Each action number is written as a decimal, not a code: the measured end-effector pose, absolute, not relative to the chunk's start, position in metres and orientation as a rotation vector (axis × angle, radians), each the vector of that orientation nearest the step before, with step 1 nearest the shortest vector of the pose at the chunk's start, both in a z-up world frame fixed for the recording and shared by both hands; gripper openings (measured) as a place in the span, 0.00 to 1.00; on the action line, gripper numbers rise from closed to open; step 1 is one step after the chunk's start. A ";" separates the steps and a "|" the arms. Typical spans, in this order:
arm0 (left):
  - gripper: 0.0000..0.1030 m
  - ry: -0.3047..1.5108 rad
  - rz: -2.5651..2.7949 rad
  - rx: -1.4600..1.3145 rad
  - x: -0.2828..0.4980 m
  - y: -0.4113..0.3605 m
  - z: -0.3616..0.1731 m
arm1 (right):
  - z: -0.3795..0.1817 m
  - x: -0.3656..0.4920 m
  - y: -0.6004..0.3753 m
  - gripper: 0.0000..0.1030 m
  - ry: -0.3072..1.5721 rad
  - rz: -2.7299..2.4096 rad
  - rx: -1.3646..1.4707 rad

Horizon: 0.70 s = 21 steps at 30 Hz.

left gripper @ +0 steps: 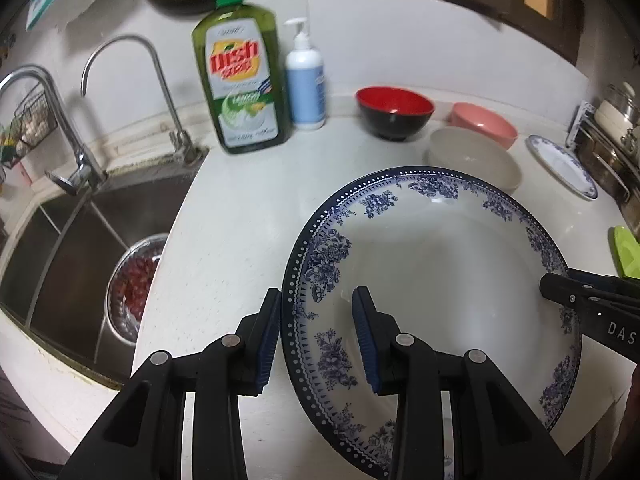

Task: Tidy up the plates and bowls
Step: 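Lift the blue-and-white plate with both grippers and carry it toward the sink, then lower the plate onto the counter and open both grippers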

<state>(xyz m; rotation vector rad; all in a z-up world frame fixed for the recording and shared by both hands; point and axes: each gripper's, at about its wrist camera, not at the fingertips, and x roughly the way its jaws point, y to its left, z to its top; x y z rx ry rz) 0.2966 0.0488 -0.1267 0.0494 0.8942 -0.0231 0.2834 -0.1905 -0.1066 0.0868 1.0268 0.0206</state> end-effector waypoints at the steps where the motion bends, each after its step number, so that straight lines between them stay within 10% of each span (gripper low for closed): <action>1: 0.35 0.901 -0.019 0.049 0.297 0.051 -0.130 | -0.108 0.284 -0.191 0.34 1.034 0.023 0.086; 21: 0.35 0.985 -0.017 0.045 0.310 0.073 -0.174 | -0.151 0.302 -0.156 0.34 1.152 0.027 0.057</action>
